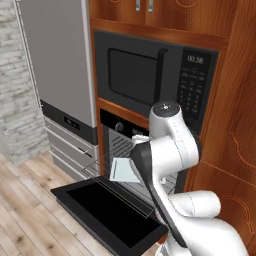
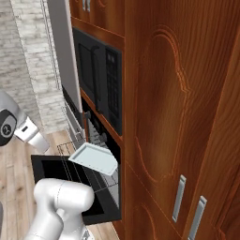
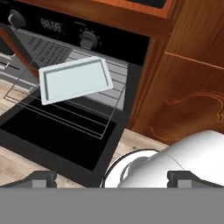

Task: Take the baked cake out of the oven and place it on the plate for cooling. Then close the oven door.

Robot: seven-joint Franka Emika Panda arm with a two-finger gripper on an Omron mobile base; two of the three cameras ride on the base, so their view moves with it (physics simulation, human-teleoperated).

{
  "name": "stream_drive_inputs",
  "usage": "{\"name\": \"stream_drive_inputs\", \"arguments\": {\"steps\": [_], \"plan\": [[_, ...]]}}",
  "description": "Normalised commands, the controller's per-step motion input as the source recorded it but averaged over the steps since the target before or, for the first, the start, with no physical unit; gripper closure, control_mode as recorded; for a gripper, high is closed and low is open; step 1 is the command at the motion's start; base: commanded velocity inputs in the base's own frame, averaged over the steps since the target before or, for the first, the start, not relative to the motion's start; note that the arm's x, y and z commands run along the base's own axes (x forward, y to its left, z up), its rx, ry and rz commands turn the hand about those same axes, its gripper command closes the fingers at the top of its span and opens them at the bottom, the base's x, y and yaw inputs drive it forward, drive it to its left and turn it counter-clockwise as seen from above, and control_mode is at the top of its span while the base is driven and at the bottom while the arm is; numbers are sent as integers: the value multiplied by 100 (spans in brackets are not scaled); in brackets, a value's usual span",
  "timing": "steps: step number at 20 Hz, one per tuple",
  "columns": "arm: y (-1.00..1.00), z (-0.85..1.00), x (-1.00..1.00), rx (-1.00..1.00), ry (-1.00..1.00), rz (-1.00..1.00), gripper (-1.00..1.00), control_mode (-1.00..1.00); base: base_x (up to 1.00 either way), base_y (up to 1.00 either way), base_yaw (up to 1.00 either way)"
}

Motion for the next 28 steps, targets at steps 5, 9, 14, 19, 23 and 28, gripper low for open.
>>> {"name": "stream_drive_inputs", "arguments": {"steps": [5,9,14,19,23,28], "plan": [[0,-13,16,0,-1,-17,-100,-100,0,0,0],[0,-14,22,0,-2,-11,-100,-100,0,0,0],[0,-41,3,-1,-4,-5,-100,-100,0,0,0],[5,-45,0,-1,-7,-3,-100,-100,0,0,0],[10,-29,4,0,-5,-1,-100,-100,0,0,0],[5,-15,2,0,-2,0,-100,-100,0,0,0]]}}
